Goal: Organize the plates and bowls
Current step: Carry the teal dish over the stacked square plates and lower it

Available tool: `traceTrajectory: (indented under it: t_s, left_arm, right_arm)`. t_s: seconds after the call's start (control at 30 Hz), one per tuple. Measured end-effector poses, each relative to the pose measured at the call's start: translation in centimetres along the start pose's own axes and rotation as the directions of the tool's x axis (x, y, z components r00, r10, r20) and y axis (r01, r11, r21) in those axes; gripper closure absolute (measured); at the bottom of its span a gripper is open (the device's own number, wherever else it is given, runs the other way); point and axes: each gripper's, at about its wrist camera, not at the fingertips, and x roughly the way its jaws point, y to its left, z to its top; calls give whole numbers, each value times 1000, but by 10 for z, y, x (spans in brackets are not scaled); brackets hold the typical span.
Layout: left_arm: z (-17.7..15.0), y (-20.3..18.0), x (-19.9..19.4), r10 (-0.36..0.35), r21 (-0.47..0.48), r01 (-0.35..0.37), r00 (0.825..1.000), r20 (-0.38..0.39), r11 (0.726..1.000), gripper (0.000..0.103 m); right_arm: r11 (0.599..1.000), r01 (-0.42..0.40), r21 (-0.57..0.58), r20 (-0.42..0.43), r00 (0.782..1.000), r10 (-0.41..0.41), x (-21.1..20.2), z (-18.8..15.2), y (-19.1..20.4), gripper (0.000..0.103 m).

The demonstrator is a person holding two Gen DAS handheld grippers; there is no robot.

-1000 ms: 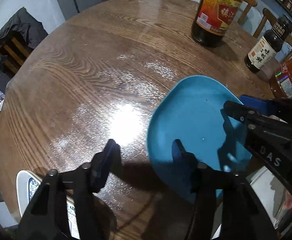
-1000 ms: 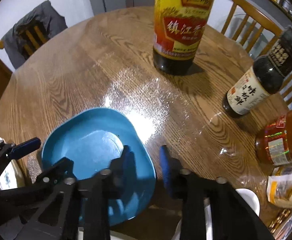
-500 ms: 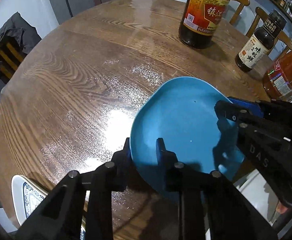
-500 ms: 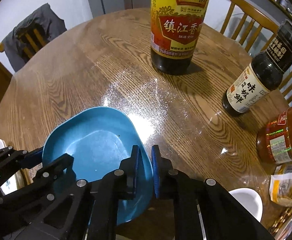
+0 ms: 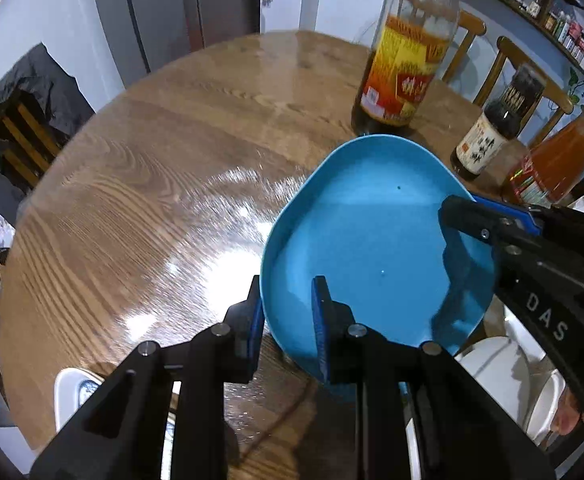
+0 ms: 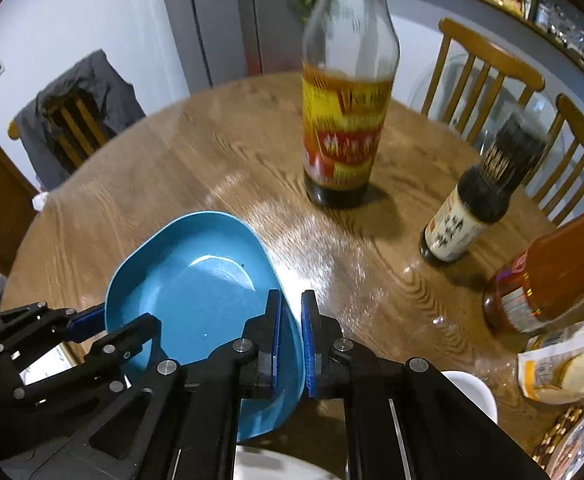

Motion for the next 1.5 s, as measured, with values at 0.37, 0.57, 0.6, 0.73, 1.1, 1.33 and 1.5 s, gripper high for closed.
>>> traceTrajectory:
  t_s: [0.37, 0.57, 0.6, 0.73, 1.1, 1.33, 1.5]
  left_arm:
    - [6, 12, -46, 16, 30, -19, 996, 93, 999, 82]
    - [-9, 23, -69, 24, 58, -31, 993, 117, 998, 82]
    - [-11, 25, -70, 29, 65, -37, 993, 118, 997, 82]
    - [-23, 41, -76, 29, 79, -37, 994, 104, 996, 82]
    - [-65, 78, -81, 31, 132, -38, 998, 57, 991, 81]
    - [-85, 109, -69, 76, 178, -77, 997, 12, 981, 80]
    - [-90, 128, -54, 92, 204, -84, 995, -33, 975, 80]
  right_arm:
    - [1000, 7, 3, 78, 997, -7, -38, 15, 30, 93]
    - [1000, -14, 6, 75, 997, 13, -55, 4, 48, 93]
    - [1000, -15, 3, 70, 997, 15, -56, 0, 52, 93]
    - [999, -43, 22, 50, 998, 41, -62, -17, 68, 93]
    - [991, -101, 92, -24, 994, 104, -61, -63, 113, 93]
    - [972, -176, 157, -102, 976, 193, -41, -93, 149, 93]
    - [955, -220, 197, -141, 958, 250, -26, -109, 169, 93]
